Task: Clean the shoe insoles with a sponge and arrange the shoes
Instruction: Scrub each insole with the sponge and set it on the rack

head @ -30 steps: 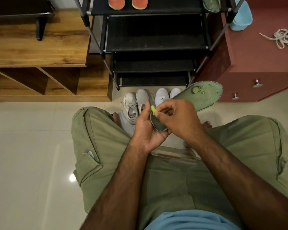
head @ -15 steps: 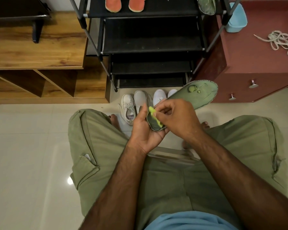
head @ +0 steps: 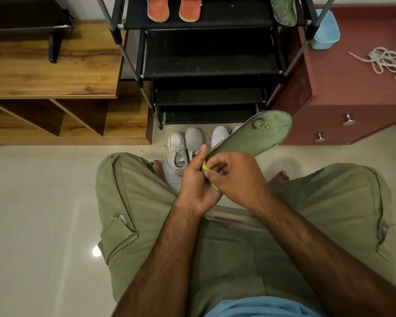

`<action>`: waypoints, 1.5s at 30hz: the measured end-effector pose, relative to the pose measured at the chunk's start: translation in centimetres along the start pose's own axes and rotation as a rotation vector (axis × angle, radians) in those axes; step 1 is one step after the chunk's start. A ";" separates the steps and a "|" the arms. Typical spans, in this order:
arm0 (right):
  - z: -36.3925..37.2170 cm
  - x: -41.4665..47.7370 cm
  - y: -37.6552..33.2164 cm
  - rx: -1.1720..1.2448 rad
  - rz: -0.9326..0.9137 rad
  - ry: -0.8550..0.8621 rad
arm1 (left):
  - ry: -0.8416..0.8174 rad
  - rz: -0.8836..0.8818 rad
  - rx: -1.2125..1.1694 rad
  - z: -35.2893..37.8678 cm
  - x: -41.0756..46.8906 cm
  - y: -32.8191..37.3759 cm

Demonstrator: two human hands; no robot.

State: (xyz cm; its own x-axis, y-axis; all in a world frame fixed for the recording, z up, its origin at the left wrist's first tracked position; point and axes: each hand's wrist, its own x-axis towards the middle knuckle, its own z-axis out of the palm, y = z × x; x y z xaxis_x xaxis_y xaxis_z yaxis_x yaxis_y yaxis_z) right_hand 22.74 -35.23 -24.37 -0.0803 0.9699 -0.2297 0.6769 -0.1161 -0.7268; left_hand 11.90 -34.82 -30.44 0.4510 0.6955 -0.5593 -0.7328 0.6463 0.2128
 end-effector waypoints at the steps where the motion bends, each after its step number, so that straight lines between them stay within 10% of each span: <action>1: 0.0 -0.2 0.1 0.012 0.010 -0.039 | 0.000 0.012 -0.013 0.0 -0.1 0.0; 24: -1.7 1.2 1.0 -0.168 -0.102 0.127 | -0.024 0.055 -0.080 0.6 -0.1 0.2; 29: -0.4 -0.7 0.1 -0.270 -0.249 -0.112 | 0.030 0.020 -0.060 -0.7 0.5 0.2; 45: -0.9 0.0 0.7 -0.323 -0.147 -0.098 | 0.097 0.104 -0.096 -0.8 0.7 0.1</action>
State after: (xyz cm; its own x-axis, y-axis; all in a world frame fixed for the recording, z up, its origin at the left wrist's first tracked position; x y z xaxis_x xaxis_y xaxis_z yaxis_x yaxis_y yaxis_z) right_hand 23.84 -35.14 -24.29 -0.2531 0.9442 -0.2107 0.8479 0.1116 -0.5182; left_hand 11.73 -34.51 -31.42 0.3220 0.7207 -0.6139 -0.8207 0.5358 0.1986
